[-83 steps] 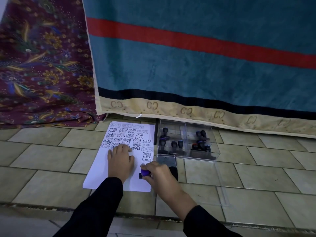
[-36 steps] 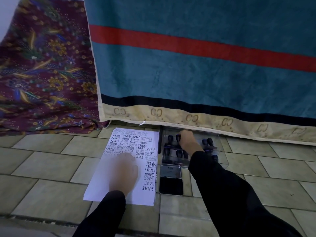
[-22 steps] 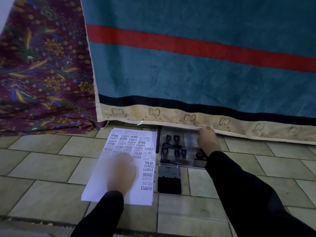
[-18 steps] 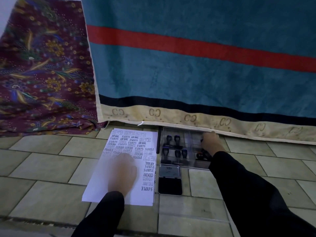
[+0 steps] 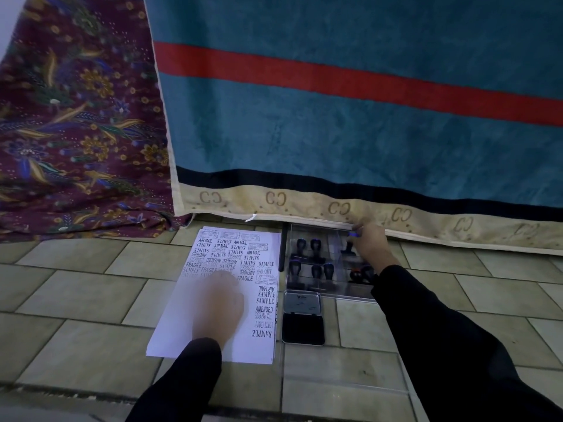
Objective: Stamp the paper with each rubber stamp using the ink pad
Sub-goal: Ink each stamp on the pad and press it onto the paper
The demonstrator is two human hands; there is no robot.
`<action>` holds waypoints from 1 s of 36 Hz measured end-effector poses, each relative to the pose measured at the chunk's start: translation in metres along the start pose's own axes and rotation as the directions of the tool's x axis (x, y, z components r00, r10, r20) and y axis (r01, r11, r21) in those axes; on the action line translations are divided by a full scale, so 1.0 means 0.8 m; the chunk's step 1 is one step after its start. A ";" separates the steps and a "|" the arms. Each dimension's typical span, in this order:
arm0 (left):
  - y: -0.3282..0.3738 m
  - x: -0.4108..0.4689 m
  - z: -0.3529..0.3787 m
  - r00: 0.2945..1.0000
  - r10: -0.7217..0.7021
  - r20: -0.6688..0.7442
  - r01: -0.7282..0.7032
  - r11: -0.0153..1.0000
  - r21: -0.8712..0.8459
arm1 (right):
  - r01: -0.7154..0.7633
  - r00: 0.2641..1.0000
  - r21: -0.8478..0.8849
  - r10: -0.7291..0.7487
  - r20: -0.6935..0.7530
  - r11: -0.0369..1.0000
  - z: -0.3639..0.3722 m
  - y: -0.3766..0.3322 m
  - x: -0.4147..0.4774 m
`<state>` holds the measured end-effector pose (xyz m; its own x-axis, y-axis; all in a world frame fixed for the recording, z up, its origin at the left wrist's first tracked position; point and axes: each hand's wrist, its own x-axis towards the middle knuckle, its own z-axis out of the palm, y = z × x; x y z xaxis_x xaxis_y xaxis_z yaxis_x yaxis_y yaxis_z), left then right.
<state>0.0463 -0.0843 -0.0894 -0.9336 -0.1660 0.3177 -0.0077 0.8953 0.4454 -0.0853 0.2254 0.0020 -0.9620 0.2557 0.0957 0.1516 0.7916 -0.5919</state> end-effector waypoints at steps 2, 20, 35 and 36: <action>0.001 0.001 -0.001 1.000 -0.004 0.005 0.004 1.000 -0.002 | -0.033 0.999 0.138 0.037 -0.030 0.990 -0.002 -0.003 -0.005; 0.009 0.009 -0.040 0.965 0.173 0.195 -0.179 0.984 0.016 | 0.364 0.925 0.237 -0.379 0.024 0.901 -0.007 -0.039 -0.195; 0.059 -0.038 -0.029 0.817 0.412 0.404 -0.394 0.910 -0.131 | 0.499 0.847 0.149 -0.517 0.122 0.853 0.018 -0.029 -0.253; 0.059 -0.038 -0.029 0.821 0.407 0.399 -0.388 0.912 -0.132 | 0.505 0.844 0.144 -0.521 0.123 0.851 0.018 -0.029 -0.254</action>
<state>0.0826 -0.0464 -0.0590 -0.9130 0.3932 0.1082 0.4026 0.8266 0.3933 0.1036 0.1472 -0.0156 -0.9192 -0.2650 0.2911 -0.3892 0.7229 -0.5709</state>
